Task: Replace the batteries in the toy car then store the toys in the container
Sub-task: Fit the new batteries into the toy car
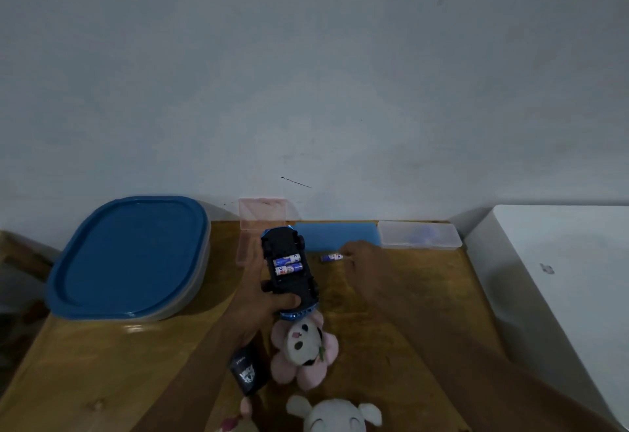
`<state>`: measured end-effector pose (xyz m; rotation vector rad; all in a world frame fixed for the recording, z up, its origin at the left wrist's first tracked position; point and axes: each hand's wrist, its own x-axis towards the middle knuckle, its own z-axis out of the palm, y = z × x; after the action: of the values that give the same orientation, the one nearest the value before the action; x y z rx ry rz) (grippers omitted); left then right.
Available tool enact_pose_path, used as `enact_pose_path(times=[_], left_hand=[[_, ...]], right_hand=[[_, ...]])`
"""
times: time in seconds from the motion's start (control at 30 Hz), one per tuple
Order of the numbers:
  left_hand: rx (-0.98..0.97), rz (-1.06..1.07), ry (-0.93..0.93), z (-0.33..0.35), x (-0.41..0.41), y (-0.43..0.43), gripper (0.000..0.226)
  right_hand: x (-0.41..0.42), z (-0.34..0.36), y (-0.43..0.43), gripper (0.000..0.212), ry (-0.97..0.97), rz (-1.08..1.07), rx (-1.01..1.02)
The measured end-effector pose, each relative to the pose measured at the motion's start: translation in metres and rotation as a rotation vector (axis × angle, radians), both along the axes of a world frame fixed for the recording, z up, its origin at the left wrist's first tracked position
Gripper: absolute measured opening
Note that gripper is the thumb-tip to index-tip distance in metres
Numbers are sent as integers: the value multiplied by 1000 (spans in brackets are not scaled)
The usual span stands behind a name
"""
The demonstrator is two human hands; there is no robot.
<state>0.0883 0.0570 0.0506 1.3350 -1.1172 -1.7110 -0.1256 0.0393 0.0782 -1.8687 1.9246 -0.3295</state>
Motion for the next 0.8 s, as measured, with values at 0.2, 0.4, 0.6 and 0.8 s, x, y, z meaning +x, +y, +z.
enact_pose_path(times=[0.2, 0.4, 0.6, 0.8], left_hand=[[22, 8, -11, -7, -7, -11, 96], [14, 3, -47, -12, -9, -16, 102], [19, -11, -50, -11, -11, -17, 100], [-29, -19, -28, -3, -10, -10, 94]], right_hand=[[12, -25, -20, 36, 187, 158, 104], [18, -31, -25, 35, 347, 244, 102], [15, -26, -21, 32, 361, 232, 95], [8, -5, -6, 16, 36, 31, 54]])
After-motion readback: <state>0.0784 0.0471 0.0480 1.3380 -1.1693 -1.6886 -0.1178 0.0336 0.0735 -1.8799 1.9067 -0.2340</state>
